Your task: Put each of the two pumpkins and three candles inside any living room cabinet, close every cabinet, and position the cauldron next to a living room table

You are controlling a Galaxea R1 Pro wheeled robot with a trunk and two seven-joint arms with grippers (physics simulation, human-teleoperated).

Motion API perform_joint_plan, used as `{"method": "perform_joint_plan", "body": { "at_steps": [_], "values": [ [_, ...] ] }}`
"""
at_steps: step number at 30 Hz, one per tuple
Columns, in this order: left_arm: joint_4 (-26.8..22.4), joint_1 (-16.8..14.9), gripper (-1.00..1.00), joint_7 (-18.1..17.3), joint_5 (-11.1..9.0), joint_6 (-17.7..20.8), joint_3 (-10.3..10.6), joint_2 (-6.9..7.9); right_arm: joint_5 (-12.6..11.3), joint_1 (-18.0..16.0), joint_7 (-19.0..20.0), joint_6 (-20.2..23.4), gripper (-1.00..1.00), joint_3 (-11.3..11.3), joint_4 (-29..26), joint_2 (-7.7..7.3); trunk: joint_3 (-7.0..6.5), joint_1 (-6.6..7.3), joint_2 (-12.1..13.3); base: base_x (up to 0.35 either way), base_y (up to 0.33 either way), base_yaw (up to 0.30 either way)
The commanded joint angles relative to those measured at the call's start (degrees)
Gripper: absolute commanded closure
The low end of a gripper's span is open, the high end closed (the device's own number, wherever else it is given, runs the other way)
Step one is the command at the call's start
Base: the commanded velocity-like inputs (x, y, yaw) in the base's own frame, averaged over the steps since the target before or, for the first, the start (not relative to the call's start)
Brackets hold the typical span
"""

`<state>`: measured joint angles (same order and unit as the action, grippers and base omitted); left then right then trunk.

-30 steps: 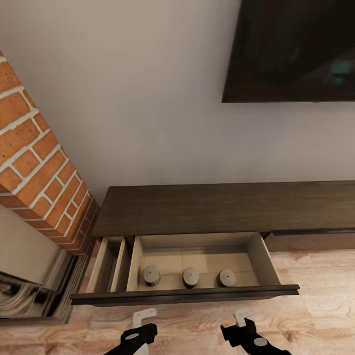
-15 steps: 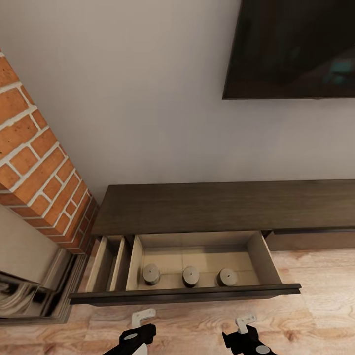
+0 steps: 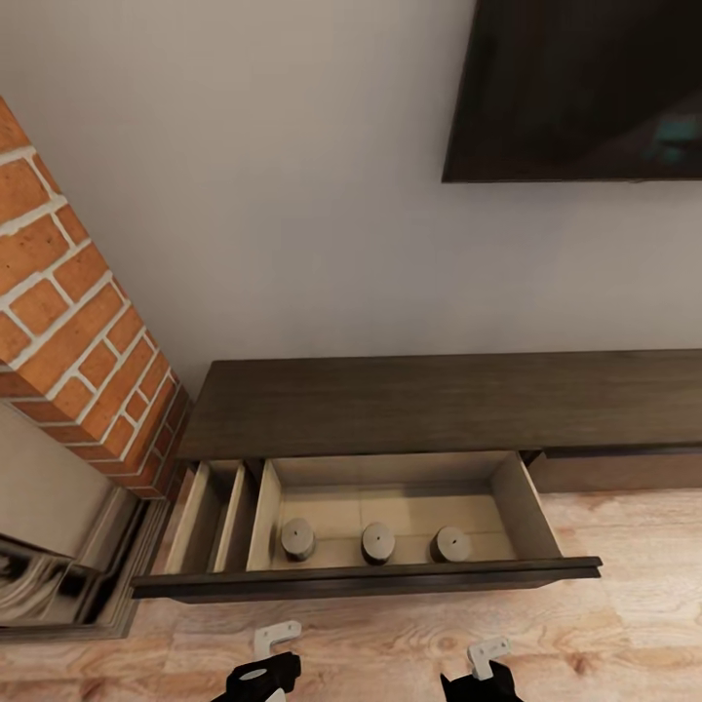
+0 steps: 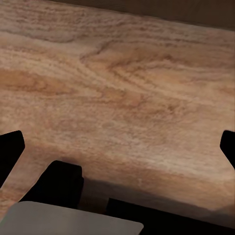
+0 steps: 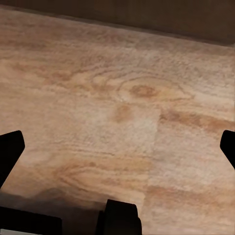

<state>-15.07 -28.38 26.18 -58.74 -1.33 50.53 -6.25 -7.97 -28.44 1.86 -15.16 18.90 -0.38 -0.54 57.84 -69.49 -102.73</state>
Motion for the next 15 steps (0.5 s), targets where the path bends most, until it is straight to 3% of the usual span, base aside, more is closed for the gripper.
{"method": "perform_joint_plan", "body": {
  "at_steps": [1, 15],
  "values": [
    [0.01, 0.00, -1.00, -0.01, 0.01, 0.00, 0.00, 0.00, -0.01, 0.02, -0.01, -0.74, -1.00, 0.00, 0.01, 0.00, 0.14, -0.23, -0.42, 0.000, 0.000, -0.015],
    [0.04, -0.01, -1.00, -0.07, 0.03, 0.01, 0.00, 0.01, -0.03, 0.07, 0.00, -2.94, -1.00, 0.00, -0.02, 0.01, 1.62, -3.30, -6.03, 0.000, 0.000, -0.175]
  ]
}}
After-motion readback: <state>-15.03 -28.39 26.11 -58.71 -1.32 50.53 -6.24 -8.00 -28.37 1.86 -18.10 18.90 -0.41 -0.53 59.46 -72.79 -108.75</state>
